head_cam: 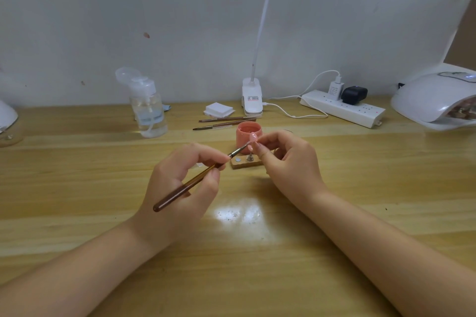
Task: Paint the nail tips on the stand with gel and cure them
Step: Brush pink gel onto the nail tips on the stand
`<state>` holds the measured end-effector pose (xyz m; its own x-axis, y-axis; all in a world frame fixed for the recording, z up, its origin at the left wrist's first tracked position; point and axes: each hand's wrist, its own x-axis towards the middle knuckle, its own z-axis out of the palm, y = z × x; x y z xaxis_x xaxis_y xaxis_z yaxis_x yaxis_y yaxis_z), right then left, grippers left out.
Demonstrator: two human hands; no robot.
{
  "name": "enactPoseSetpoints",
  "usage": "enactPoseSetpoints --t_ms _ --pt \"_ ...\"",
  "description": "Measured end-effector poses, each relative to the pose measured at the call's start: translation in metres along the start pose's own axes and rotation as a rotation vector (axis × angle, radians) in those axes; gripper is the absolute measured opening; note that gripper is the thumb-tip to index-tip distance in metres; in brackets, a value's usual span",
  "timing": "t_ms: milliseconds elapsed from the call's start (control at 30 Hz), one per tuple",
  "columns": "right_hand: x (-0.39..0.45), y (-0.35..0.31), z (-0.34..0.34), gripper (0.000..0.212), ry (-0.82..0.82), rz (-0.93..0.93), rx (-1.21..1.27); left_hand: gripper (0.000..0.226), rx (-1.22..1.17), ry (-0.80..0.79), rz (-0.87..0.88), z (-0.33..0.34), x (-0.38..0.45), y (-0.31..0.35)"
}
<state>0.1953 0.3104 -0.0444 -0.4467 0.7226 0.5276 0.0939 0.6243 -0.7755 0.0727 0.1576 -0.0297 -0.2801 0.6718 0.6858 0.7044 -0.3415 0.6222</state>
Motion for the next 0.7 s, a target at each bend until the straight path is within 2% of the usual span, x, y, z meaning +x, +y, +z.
enactPoseSetpoints --t_ms 167,333,500,700 --pt "0.0007 0.0003 0.0007 0.018 0.0 -0.002 0.007 0.019 0.03 -0.02 -0.049 0.0015 0.0006 -0.0025" --pt "0.0006 0.0002 0.0002 0.021 -0.011 0.005 0.016 0.021 -0.031 -0.018 -0.021 -0.0004 -0.0005 -0.0016" --pt "-0.0001 -0.0017 0.0002 0.012 -0.022 -0.001 0.045 0.024 -0.061 0.014 -0.097 0.0025 0.0003 -0.0009" --pt "-0.0004 -0.0018 -0.0008 0.016 -0.031 0.005 0.039 0.019 -0.061 -0.007 -0.043 0.0001 -0.001 -0.0003"
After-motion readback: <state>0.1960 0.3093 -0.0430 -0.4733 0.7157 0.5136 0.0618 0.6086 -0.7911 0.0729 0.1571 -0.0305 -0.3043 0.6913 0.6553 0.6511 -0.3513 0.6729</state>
